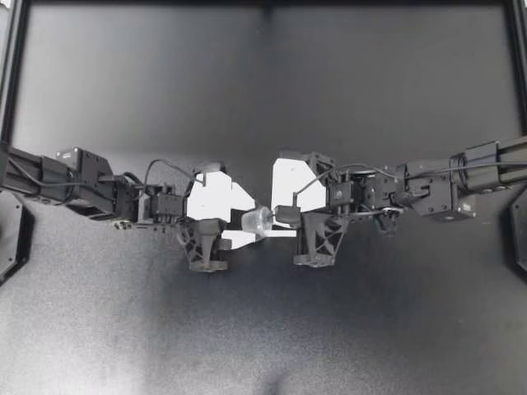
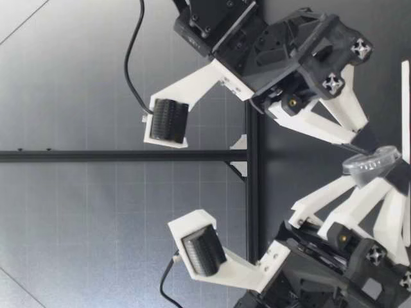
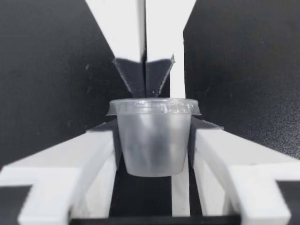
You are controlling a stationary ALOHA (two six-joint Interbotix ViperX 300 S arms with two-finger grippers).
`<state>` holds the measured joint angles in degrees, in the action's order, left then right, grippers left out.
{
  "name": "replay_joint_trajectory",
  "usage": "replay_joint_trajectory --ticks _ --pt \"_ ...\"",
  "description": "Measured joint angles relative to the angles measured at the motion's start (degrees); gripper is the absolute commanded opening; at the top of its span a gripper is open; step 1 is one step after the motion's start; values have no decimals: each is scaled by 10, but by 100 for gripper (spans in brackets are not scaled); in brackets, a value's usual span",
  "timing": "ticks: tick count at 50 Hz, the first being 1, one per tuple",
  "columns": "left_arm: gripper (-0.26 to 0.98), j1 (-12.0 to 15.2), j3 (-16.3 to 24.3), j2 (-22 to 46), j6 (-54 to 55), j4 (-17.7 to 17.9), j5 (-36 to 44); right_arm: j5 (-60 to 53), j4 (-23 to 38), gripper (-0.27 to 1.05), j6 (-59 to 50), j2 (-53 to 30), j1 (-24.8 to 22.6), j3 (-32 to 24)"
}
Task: Pick up the plastic cup and open its lid.
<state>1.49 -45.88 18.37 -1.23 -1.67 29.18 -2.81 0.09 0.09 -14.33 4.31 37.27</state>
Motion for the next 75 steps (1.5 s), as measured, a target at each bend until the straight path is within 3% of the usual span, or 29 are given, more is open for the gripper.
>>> replay_joint_trajectory --ticks 11,19,29,38,50,62,75 --pt "26 -1 0 0 1 1 -2 1 0 -17 1 4 0 6" --pt "23 -1 -3 -1 3 0 8 -26 1 -17 4 60 0 47" --pt "23 -2 -20 -26 8 0 67 -203 3 -16 4 190 0 130" --pt "23 -1 -47 -71 17 0 169 -360 10 -13 19 250 0 190" --pt "23 -2 -72 -102 67 0 309 -388 36 6 149 263 0 194" --pt "23 -1 -75 -105 127 0 432 -387 48 47 374 263 0 192" --pt "23 -1 -62 -91 146 0 492 -391 47 51 601 262 0 188"
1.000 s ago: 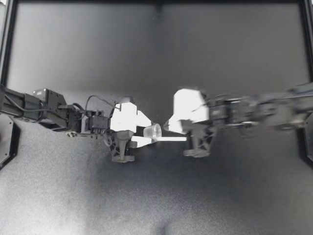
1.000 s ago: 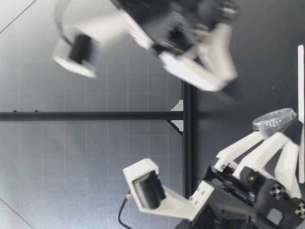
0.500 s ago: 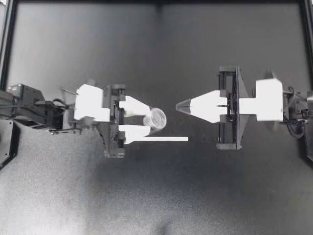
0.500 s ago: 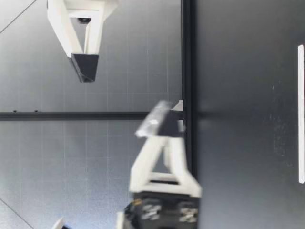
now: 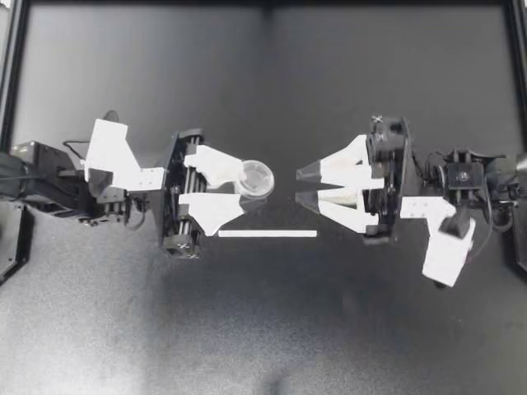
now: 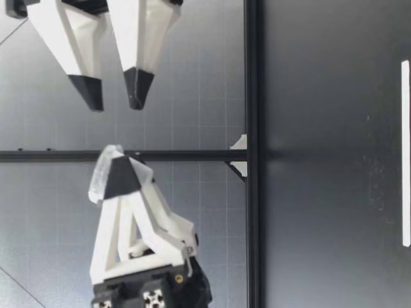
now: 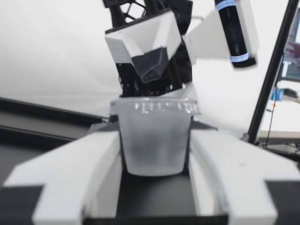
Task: Pick up the plastic cup and open its lid.
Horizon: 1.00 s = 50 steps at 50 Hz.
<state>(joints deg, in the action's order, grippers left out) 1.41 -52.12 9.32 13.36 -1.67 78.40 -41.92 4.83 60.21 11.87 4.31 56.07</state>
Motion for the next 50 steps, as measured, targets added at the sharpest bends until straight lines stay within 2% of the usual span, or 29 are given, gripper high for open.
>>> replay_joint_trajectory --ticks 9,37,50 --pt "23 0 14 10 0 0 2 -12 -19 51 114 -5 -4 -11" --pt "23 0 16 25 0 0 2 -13 -40 51 121 -40 -16 -33" --pt "23 0 6 30 2 0 3 -42 -74 51 144 17 -16 -16"
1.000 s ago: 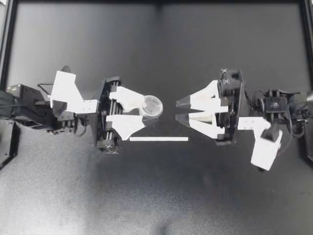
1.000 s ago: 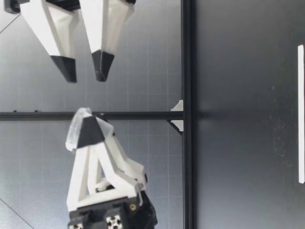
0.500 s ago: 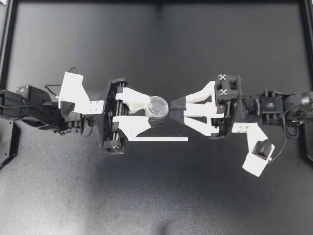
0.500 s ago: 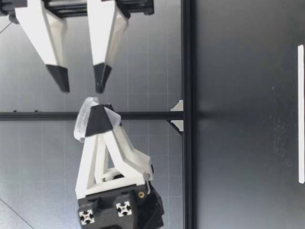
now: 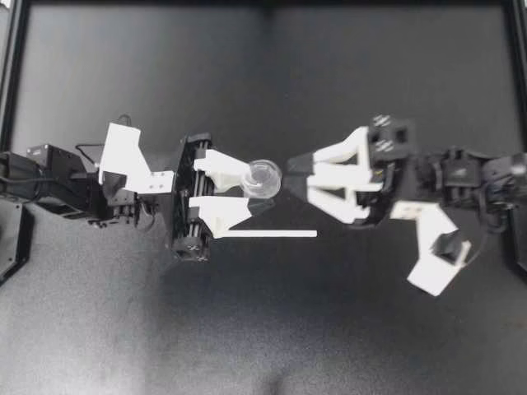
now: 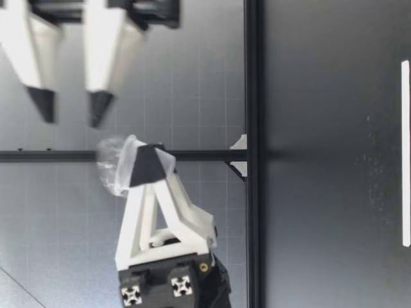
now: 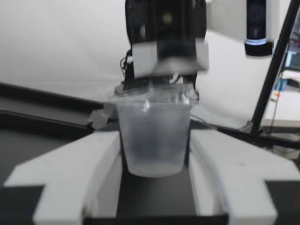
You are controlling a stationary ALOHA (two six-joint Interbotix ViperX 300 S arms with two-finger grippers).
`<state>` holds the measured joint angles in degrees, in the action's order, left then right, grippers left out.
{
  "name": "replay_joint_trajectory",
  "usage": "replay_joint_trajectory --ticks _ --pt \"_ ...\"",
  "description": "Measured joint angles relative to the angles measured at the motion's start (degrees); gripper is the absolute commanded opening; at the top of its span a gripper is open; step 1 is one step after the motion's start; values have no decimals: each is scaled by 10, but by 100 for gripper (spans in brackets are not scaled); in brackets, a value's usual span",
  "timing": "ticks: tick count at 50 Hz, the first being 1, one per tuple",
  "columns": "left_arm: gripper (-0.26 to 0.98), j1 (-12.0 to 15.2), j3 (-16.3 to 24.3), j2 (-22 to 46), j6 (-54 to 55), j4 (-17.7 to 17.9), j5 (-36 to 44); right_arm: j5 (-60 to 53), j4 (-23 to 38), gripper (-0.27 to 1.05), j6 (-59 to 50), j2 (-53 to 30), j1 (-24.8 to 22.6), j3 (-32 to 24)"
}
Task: Pick up the plastic cup and open its lid.
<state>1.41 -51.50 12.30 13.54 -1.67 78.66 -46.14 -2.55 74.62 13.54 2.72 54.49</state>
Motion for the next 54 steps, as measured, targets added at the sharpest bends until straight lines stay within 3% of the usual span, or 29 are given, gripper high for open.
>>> replay_joint_trajectory --ticks 15,23,44,54 --pt "23 0 -1 -1 -5 -4 -5 -28 -45 51 -11 18 1 37" --pt "23 -1 -7 -11 -16 -14 -6 -26 -47 50 -79 -6 -4 39" --pt "23 -1 -27 -27 -60 -15 -6 41 -46 50 -520 -27 -25 15" --pt "23 -1 -31 -33 -69 -17 -13 53 -46 50 -648 -37 -25 12"
